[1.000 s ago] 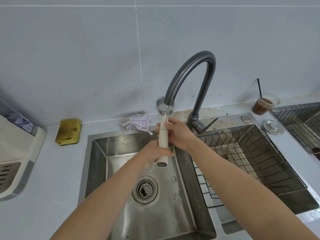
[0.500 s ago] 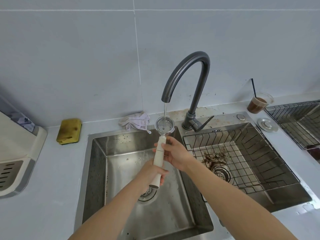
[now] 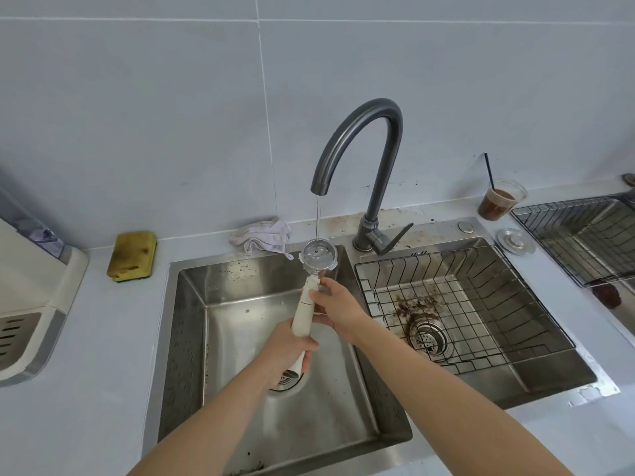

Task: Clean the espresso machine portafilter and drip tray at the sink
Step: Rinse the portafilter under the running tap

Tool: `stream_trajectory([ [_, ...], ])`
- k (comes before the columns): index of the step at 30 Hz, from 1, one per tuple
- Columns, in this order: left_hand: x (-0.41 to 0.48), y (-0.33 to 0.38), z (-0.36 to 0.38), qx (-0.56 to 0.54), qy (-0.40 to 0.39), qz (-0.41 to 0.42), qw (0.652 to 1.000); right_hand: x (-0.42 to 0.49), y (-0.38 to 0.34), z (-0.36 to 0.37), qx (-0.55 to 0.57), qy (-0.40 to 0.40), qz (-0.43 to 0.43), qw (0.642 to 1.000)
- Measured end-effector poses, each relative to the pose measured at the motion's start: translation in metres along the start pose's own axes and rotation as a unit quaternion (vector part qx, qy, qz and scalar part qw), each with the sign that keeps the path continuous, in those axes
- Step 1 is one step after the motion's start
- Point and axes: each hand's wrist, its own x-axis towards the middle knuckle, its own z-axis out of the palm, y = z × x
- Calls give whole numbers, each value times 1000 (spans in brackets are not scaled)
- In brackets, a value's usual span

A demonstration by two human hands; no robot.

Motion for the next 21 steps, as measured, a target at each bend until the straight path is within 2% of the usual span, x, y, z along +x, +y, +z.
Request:
stream_trajectory([
  [3,1,3,-1,15,6,1,1000,-4,-10,-8,-39,26,-12,999],
  [8,6,5,-8,7,13,-4,1000,-1,-42,-49,-28,182,-56,981],
  [10,8,6,-10,2,10,-6,1000,6,-58,-69,-6,213,-65,975],
  [21,14,11,-18,13,8,-12,1000,34,-90,-102,51,200,-40,978],
])
